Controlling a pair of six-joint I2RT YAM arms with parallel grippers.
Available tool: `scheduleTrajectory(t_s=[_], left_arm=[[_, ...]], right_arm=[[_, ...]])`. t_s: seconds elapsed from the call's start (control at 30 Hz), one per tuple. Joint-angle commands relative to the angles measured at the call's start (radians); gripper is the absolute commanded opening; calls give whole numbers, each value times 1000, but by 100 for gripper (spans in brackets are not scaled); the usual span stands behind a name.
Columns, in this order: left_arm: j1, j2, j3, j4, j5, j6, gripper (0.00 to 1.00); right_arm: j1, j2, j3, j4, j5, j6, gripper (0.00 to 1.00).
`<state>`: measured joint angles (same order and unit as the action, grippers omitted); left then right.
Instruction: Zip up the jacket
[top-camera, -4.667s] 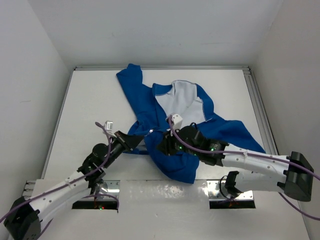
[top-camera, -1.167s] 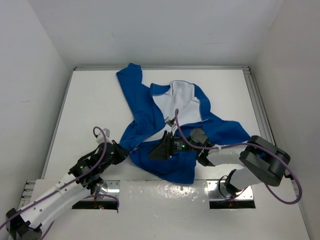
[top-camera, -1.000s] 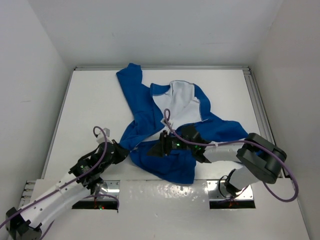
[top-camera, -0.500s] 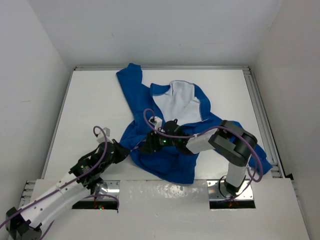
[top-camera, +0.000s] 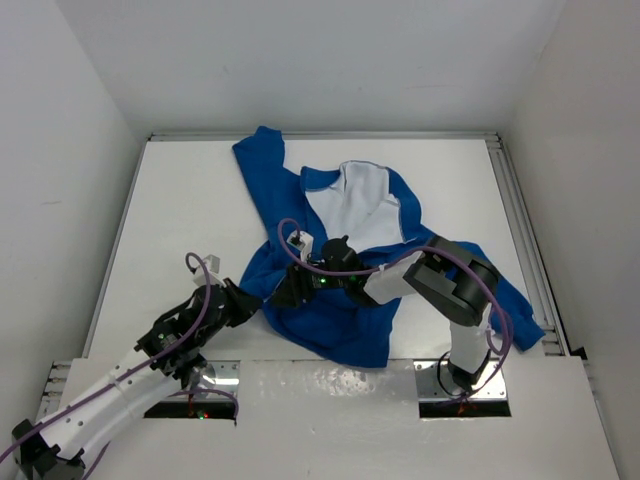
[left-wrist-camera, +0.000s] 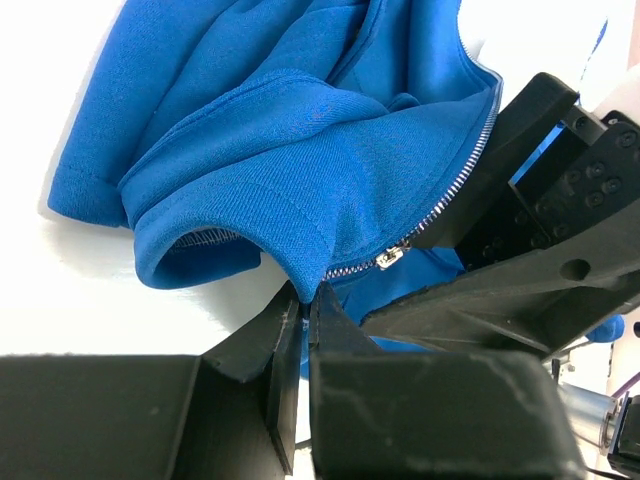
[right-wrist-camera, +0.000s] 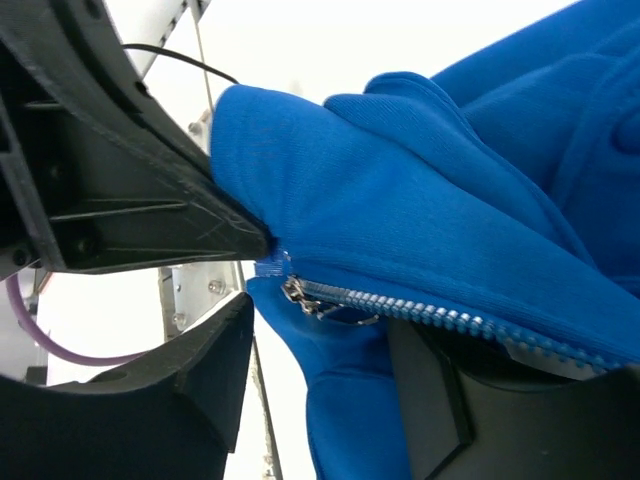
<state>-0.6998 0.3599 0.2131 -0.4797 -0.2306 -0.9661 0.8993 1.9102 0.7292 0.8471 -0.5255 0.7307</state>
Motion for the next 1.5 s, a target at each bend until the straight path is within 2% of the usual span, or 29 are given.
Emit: scheduleTrajectory(t_s=[0.0, 0.2, 0.5, 0.8, 0.93, 1.03, 1.47], left_arm=[[-6, -10, 8, 24, 5, 12, 0], [-6, -10, 6, 27, 1, 13, 0], [-6, -9, 11, 30, 4, 9, 0], [-6, -16, 23, 3, -7, 10, 0], [-6, -24, 23, 6, -3, 6, 0], [-6, -22, 19, 3, -6, 6, 0], [-6, -30, 22, 4, -7, 9, 0]], right_arm=[[3, -17, 16, 87, -39, -28, 54], [3, -46, -20, 95, -19, -34, 51], [3, -83, -63, 98, 19, -36, 39], [3, -80, -37, 84, 25, -36, 27], [3, -63, -24, 81, 24, -25, 28], [3, -46, -11, 89, 15, -16, 36], [3, -10, -2, 89, -1, 6, 37]])
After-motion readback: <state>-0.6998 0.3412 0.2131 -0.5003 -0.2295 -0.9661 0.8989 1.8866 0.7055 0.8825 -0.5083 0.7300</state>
